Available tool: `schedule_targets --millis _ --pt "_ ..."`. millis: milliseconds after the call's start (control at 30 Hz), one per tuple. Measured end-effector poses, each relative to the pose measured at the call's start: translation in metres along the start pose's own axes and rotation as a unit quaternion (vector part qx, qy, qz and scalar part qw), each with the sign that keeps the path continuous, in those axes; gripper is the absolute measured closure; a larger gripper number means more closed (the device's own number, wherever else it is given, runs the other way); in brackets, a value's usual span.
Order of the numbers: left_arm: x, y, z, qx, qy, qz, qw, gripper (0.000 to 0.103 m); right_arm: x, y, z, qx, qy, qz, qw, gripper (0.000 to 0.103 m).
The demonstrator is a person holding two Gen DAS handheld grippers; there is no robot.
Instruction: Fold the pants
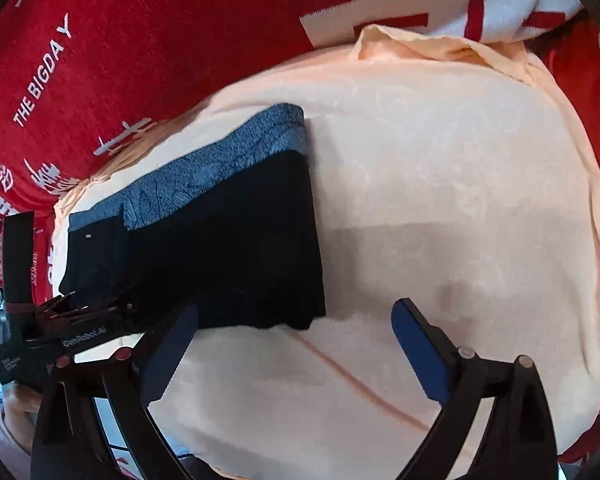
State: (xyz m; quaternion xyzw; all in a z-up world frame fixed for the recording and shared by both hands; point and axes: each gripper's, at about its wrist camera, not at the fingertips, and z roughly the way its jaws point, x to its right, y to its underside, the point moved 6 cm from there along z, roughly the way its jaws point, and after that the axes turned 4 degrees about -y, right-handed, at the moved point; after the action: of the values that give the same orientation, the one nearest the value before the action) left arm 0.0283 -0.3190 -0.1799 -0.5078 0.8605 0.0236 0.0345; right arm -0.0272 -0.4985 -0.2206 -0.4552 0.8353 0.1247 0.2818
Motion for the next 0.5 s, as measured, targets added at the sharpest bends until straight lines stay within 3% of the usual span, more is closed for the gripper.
schedule_targets --millis 300,333,367,500 --pt "-0.025 0.029 0.012 -0.006 0.032 0.010 0.9994 0.008 -0.012 0.021 0.004 -0.010 0.018 0.013 1.000 0.005" --pt "-0.032 0.033 0.011 -0.004 0.046 0.005 0.9989 0.007 -0.018 0.024 0.005 -0.009 0.024 0.012 1.000 0.005" --pt "-0.038 0.036 0.009 -0.004 0.062 -0.002 0.9981 0.000 -0.024 0.026 0.006 -0.008 0.027 0.012 1.000 0.005" --pt "-0.074 0.048 -0.001 0.002 0.115 -0.023 0.9931 0.000 -0.055 0.035 0.013 -0.006 0.037 0.007 0.999 0.005"
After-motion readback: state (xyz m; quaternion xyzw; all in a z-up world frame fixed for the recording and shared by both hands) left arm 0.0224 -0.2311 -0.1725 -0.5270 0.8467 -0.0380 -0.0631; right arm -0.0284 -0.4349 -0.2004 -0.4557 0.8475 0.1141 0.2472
